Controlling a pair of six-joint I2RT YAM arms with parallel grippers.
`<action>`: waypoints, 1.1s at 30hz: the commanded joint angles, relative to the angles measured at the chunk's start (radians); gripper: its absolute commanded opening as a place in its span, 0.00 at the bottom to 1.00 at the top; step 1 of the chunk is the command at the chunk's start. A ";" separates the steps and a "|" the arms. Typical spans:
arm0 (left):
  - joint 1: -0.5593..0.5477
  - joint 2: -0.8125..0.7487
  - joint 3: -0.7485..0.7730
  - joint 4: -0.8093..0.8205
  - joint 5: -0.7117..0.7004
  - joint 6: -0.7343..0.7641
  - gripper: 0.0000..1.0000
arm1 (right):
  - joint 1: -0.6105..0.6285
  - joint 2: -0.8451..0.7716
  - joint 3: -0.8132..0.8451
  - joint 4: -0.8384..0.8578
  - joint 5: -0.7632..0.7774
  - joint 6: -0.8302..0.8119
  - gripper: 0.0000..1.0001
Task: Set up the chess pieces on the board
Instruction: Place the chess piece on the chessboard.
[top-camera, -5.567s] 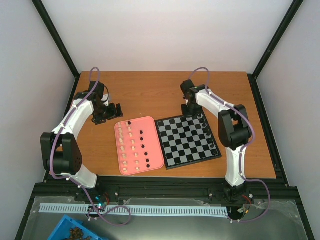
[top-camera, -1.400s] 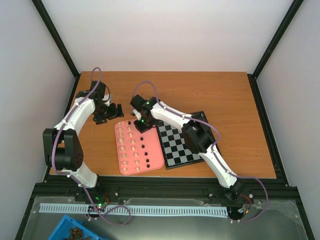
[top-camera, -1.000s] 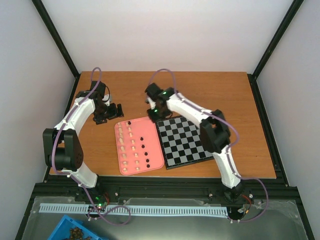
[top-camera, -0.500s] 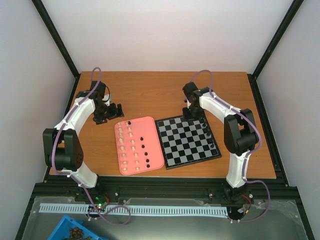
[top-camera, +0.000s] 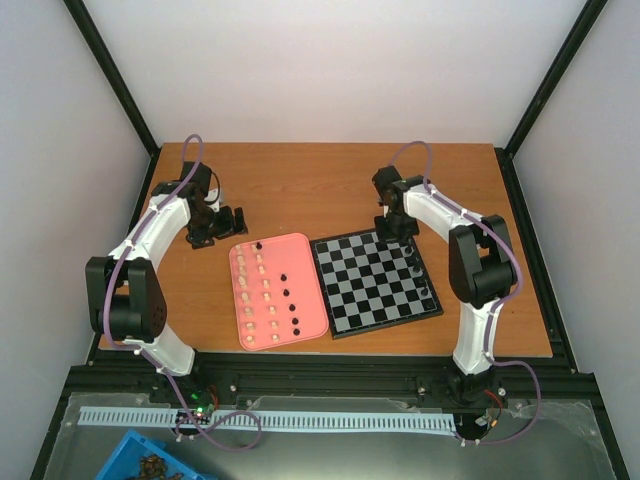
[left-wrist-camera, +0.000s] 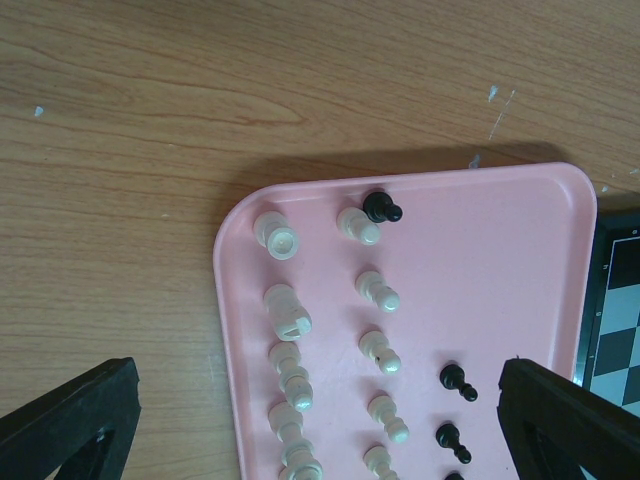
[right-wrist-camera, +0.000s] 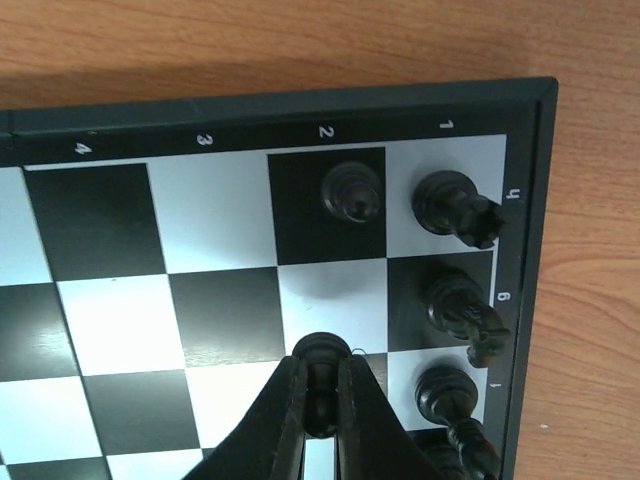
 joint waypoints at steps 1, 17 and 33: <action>-0.006 0.013 0.040 -0.015 0.006 0.000 1.00 | -0.014 0.019 -0.022 0.011 0.025 -0.005 0.03; -0.006 0.015 0.036 -0.014 0.002 0.002 1.00 | -0.022 0.064 -0.014 0.032 0.018 -0.013 0.07; -0.005 0.022 0.042 -0.016 0.000 0.001 1.00 | -0.023 0.026 -0.004 0.024 -0.016 -0.030 0.26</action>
